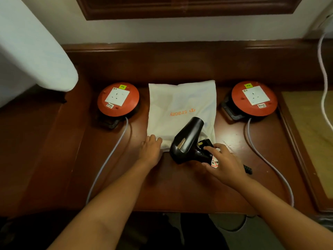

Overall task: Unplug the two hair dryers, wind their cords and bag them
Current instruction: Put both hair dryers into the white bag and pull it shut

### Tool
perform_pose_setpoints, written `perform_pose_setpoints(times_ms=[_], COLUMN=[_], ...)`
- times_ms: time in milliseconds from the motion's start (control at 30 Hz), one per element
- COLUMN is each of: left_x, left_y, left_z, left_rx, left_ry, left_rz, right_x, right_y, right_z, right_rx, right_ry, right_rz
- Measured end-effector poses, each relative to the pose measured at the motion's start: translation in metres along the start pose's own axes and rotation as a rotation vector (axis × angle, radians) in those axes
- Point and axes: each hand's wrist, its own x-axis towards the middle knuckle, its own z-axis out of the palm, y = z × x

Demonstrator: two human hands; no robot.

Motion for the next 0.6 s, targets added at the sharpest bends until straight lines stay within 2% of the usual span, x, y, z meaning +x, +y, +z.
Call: perform_pose_setpoints(times_ms=[133,267,367,500,600], left_x=[0.003,0.002,0.006,0.014,0.019], left_y=[0.003,0.004,0.007,0.007,0.005], left_z=[-0.003,-0.008,-0.018,-0.027,-0.030], left_rx=[-0.202,-0.572,-0.793,-0.804,-0.725], left_ry=[0.010,0.080,0.062,0.071,0.098], left_rz=[-0.028,-0.233,-0.329,-0.202,-0.138], right_x=[0.001,0.003,0.003,0.001,-0.002], right_y=[-0.002,-0.006,-0.008,-0.010,-0.011], right_z=[-0.001,-0.001,0.000,0.000,-0.001], right_rx=[-0.011,-0.009,-0.022,-0.029,-0.040], right_ry=[0.002,0.012,0.001,-0.003,0.010], right_rz=[-0.001,-0.010,-0.019,-0.027,-0.054])
